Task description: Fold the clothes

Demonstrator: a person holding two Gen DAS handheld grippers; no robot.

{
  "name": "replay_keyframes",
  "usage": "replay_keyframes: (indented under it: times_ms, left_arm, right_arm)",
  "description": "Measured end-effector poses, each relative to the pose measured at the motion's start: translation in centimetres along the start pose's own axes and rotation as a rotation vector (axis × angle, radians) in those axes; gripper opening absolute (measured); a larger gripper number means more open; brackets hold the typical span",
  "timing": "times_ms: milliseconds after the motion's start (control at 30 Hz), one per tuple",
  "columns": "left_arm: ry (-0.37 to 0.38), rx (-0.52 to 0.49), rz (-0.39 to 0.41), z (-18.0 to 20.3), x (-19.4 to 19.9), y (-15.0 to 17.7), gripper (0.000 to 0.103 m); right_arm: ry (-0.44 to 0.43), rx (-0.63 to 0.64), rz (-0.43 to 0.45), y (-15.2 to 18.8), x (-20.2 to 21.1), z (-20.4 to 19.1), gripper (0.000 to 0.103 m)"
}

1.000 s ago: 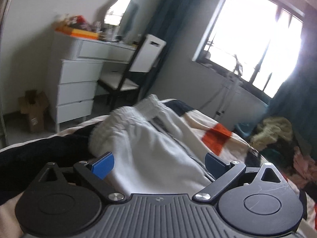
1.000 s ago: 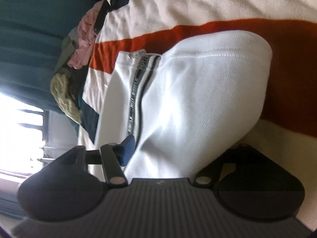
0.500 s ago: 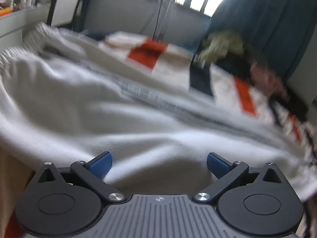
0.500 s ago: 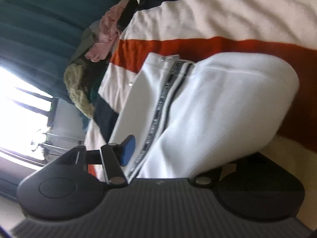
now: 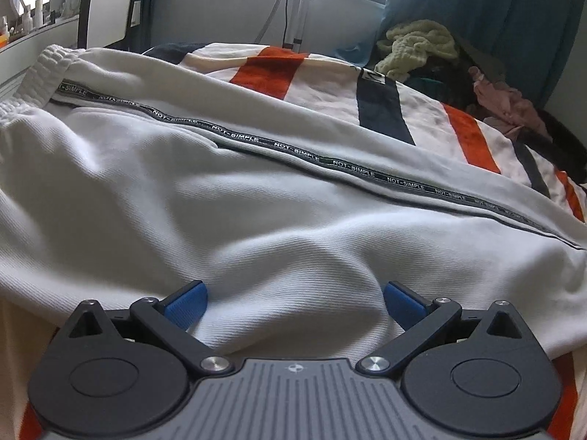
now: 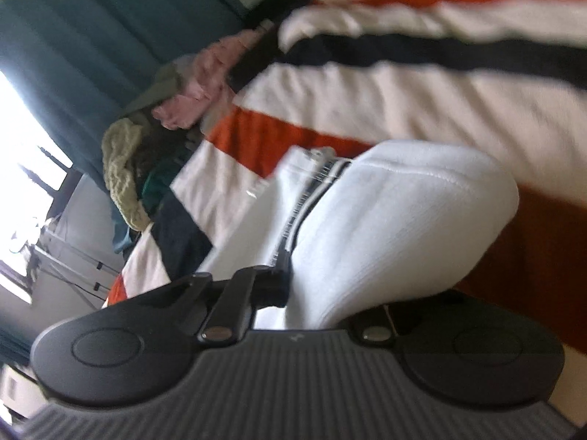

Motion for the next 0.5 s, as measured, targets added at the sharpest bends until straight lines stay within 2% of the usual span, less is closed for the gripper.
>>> replay_keyframes:
  times_ms: [133,300,400,500]
  left_arm:
    - [0.009,0.035,0.038,-0.5,0.7,-0.5,0.103]
    - [0.019,0.08,0.085,-1.1,1.6,-1.2,0.103]
    - [0.038,0.162,0.115,-2.2,2.2,-1.6,0.103]
    - [0.059,0.24,0.127,-3.3,2.5,-1.8,0.103]
  right_arm:
    - [-0.027,0.212,0.123,0.6,3.2,-6.4,0.013]
    - [-0.181,0.464,0.235,5.4,8.8,-15.2,0.013]
    - [-0.285,0.623,0.269,10.0,11.3,-19.6,0.013]
    - [-0.376,0.818,0.27,16.9,12.8,-22.8,0.013]
Point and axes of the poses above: each gripper's, at about its wrist camera, not at the fingertips, and x roughly against the way its jaws point, z to its right, y to its underside, the point moved 4 cm from there along -x, roughly the way its jaws point
